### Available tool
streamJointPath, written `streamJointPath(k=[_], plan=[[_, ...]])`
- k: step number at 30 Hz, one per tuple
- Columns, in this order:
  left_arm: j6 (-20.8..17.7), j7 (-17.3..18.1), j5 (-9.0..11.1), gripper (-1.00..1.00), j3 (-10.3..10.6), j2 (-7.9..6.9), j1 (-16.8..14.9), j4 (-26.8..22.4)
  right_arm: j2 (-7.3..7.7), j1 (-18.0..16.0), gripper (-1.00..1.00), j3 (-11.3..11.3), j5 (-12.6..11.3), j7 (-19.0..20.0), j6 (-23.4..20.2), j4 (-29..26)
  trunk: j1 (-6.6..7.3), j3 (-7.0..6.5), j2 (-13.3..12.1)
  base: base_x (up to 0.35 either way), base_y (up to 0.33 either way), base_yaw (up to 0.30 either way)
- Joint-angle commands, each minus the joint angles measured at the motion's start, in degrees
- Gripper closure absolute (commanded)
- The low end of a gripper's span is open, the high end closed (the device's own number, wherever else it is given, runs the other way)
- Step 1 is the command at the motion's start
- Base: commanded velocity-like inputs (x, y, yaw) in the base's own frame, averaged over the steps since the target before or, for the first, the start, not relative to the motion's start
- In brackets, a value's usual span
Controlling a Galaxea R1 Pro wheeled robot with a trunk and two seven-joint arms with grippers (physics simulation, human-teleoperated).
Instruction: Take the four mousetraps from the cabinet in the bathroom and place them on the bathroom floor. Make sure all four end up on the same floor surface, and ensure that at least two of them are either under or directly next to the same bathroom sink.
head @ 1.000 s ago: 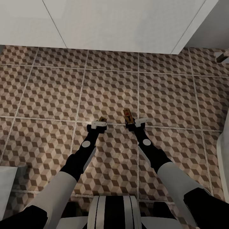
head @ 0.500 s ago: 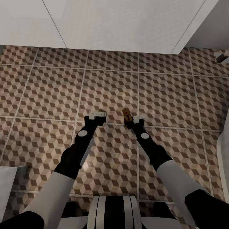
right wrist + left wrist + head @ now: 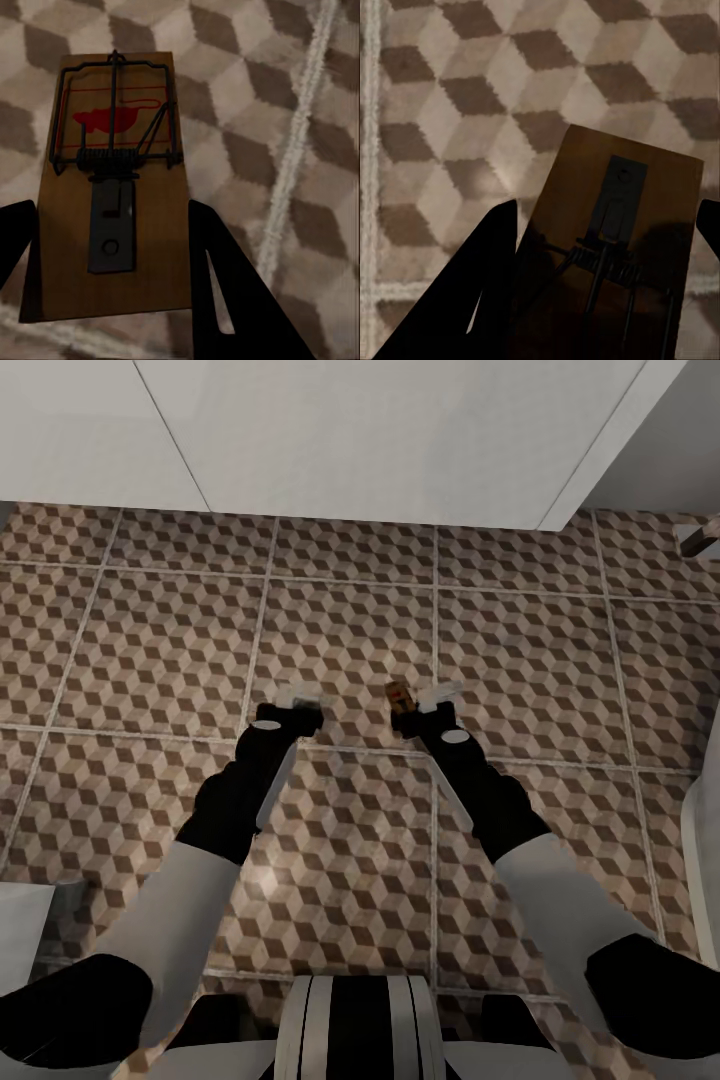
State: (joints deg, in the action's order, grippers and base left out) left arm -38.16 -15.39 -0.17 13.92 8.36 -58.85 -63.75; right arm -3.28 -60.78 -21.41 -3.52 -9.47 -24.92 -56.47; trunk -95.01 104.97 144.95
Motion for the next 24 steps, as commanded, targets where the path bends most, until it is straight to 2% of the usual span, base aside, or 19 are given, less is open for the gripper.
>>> streamJointPath(k=[1, 4, 10, 12, 16, 19, 22, 24], plan=[[-0.5, -0.8, 0.0, 1.0, 0.1, -0.01, -2.0, 2.5, 0.03, -1.0, 1.0, -0.2, -0.5, -0.7, -1.3, -0.2, 0.01, 0.03, 0.0, 0.0, 0.0, 0.0], [-0.8, -1.4, 0.0, 1.0, 0.1, -0.01, -6.8, 8.3, 0.03, -2.8, 1.0, -0.2, -0.5, -0.7, -3.4, -0.3, 0.01, 0.03, 0.0, 0.0, 0.0, 0.0], [-0.9, -2.5, 0.0, 1.0, -0.4, -0.01, -16.3, 19.4, 0.03, -3.9, 1.0, -0.1, -0.5, -0.7, -4.6, -0.3, 0.01, 0.03, 0.0, 0.0, 0.0, 0.0], [-0.9, -3.4, 0.0, 1.0, -0.5, -0.01, -18.7, 21.9, 0.03, -4.1, 1.0, -0.1, -0.5, -0.7, -4.6, -0.3, 0.01, 0.03, 0.0, 0.0, 0.0, 0.0], [0.8, -4.3, 0.1, 1.0, -0.7, -0.04, -20.8, 24.1, 0.03, -4.3, 1.0, -0.2, -0.6, -0.7, -4.7, -0.3, 0.01, 0.03, 0.0, 0.0, 0.0, 0.0], [10.0, -4.4, 0.6, 1.0, -0.9, -0.08, -21.4, 25.4, 0.06, -4.4, 1.0, -0.2, -0.7, -0.6, -4.7, -0.3, 0.01, 0.03, 0.0, 0.0, 0.0, 0.0], [16.4, -4.0, 1.0, 1.0, -1.0, -0.12, -21.6, 26.5, 0.31, -4.4, 1.0, -0.1, -0.7, -0.4, -4.6, -0.3, 0.01, 0.03, 0.0, 0.0, 0.0, 0.0], [18.5, -3.8, 1.1, 1.0, -1.0, -0.27, -21.6, 27.1, 0.46, -4.4, 1.0, -0.1, -0.7, -0.3, -4.5, -0.3, 0.01, 0.03, 0.0, 0.0, 0.0, 0.0]])
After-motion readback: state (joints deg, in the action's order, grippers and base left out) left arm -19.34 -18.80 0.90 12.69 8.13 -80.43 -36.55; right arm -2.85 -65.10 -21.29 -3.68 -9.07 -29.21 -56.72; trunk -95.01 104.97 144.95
